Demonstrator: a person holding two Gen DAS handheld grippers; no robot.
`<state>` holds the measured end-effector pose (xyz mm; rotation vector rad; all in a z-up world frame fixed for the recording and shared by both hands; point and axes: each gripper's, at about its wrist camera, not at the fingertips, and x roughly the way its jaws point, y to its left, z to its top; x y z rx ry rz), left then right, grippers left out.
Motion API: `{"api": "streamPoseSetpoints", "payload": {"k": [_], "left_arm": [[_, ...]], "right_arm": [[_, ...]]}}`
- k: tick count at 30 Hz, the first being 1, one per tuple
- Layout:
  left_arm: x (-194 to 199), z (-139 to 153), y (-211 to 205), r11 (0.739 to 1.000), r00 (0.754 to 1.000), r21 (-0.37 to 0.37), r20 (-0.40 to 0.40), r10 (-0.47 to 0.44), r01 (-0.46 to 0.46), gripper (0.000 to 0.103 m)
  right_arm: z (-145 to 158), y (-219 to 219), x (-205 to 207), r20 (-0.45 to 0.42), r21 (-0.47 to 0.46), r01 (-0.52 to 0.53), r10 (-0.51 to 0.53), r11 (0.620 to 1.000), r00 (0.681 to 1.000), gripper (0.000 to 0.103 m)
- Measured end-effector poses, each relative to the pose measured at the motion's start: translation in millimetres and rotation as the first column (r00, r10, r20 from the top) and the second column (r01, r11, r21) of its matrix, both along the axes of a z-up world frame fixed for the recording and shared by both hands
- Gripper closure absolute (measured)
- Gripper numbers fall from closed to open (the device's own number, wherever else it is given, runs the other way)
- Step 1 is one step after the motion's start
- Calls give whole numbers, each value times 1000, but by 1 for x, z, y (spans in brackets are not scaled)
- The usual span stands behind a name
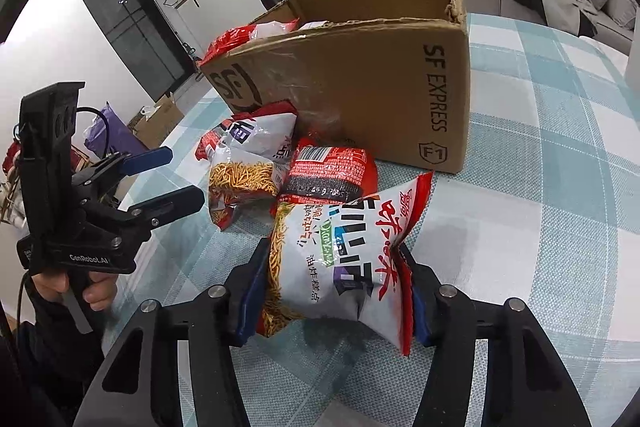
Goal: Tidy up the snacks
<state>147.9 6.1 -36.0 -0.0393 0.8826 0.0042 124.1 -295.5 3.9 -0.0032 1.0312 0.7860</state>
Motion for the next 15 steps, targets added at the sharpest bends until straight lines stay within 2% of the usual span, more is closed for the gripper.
{"api": "streamPoseSetpoints", "payload": {"k": [15], "left_arm": [[6, -9, 5, 1000, 1000, -16, -22, 17, -18, 1]], "right_arm": [[19, -22, 1, 24, 29, 35, -35, 999, 999, 45]]}}
